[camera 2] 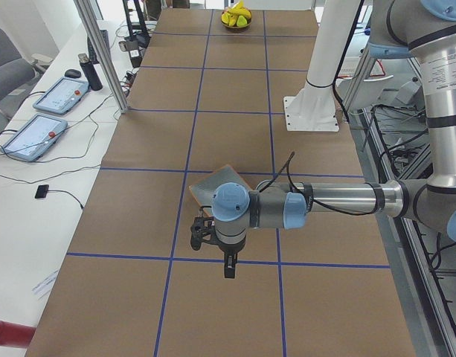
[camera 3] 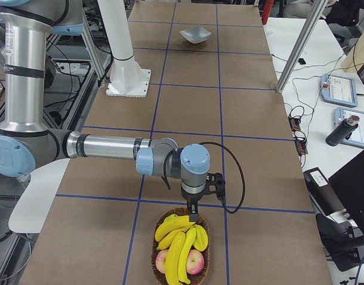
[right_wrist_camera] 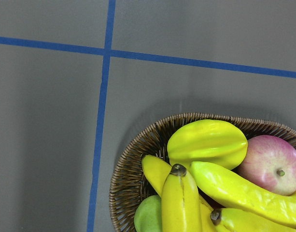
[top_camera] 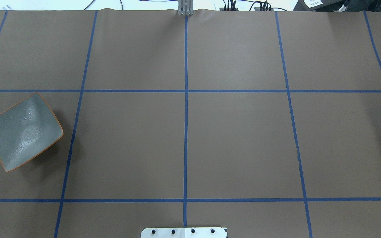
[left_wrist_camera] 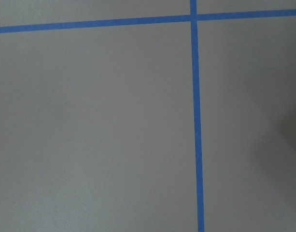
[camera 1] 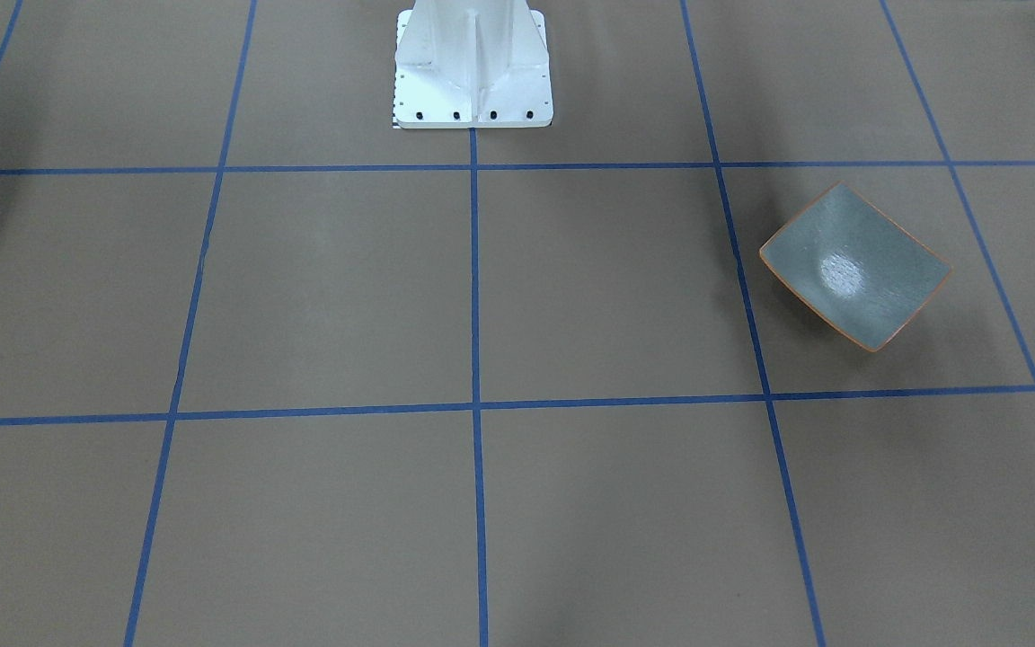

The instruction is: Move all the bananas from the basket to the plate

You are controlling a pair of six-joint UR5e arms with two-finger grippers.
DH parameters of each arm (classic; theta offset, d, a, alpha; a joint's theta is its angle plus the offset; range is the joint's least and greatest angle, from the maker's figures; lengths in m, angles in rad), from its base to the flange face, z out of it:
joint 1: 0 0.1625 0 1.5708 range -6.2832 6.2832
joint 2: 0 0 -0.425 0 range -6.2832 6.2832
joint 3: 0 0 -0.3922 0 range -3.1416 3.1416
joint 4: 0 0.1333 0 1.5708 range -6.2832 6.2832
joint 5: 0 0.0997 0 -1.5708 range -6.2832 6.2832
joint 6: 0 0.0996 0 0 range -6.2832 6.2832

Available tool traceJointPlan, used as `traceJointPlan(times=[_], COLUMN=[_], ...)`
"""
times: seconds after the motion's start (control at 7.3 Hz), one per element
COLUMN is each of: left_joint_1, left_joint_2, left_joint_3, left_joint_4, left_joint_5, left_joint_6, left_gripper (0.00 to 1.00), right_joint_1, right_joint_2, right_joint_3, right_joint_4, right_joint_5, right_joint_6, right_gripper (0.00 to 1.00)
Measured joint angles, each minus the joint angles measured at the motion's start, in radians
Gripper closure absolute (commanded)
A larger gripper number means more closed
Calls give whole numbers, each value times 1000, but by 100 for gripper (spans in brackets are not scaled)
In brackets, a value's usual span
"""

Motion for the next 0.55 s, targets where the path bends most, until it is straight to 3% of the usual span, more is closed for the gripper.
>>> traceJointPlan(times=[0.55], left_joint_1=[-2], left_joint_2=[1], left_joint_3=[-15], left_joint_4=[0], left_joint_5=[1], left_joint_6=[1], left_gripper=[0], right_joint_1=[2], right_joint_2=[-4], right_joint_3=[11], right_joint_4=[5], right_joint_5=[-3], right_joint_6=[-9], right_gripper=[0])
